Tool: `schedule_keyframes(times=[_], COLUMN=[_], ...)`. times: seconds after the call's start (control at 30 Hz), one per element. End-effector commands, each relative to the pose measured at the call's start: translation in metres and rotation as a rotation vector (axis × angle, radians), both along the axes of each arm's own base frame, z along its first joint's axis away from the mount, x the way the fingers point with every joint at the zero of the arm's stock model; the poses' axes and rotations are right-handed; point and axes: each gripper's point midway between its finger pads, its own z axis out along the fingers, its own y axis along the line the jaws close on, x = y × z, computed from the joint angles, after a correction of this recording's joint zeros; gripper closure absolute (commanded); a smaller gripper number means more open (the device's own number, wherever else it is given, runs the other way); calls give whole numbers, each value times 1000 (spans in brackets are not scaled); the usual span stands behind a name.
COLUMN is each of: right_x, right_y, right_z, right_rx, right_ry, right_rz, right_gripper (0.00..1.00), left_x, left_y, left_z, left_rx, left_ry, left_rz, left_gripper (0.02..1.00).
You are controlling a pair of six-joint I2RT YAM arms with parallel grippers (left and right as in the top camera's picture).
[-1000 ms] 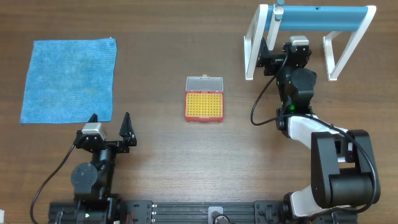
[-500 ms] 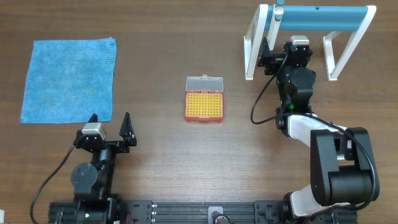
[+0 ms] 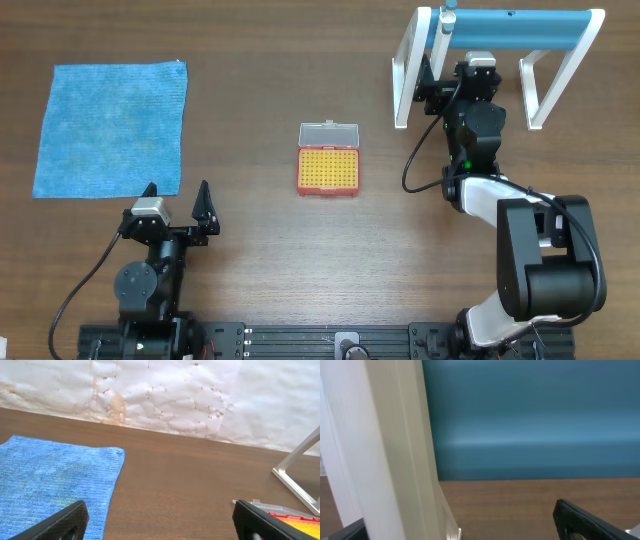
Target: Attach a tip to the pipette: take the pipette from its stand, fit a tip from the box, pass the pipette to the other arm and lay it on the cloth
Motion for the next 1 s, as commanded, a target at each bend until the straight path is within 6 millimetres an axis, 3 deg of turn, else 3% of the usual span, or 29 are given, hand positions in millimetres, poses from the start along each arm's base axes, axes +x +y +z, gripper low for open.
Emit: schedule_keyframes(times=[0.03,0.1,0.13,0.37,0.57,0.67,0.87,0.93,1.0], right_x=[7,7,7,7,0,-7,-45,-69,-85], right_y=[2,3,4,7,13,23,52,85,104], right_z=[3,3,3,8,40,46,50,64,70], right_rx=[-6,-6,2,44,46,46,51,57,59], right_ry=[-11,-12,-11,-22,-84,-70,-95,-206,-274], right_rz=[1,2,4,15,28,49,126,282,368], right_gripper=[281,855,919,919,919,921,919,919,917], left_x=[0,0,0,0,0,0,0,0,0], left_y=[3,3,3,3,3,3,3,3,3], left_z=[-2,-2,-2,-2,-2,-2,-2,-2,-2], left_rx=[9,9,9,9,9,9,9,9,9], left_ry=[3,3,3,3,3,3,3,3,3], left_rz=[13,13,13,13,13,13,13,13,13], left_gripper=[86,86,86,86,88,88,84,86,86])
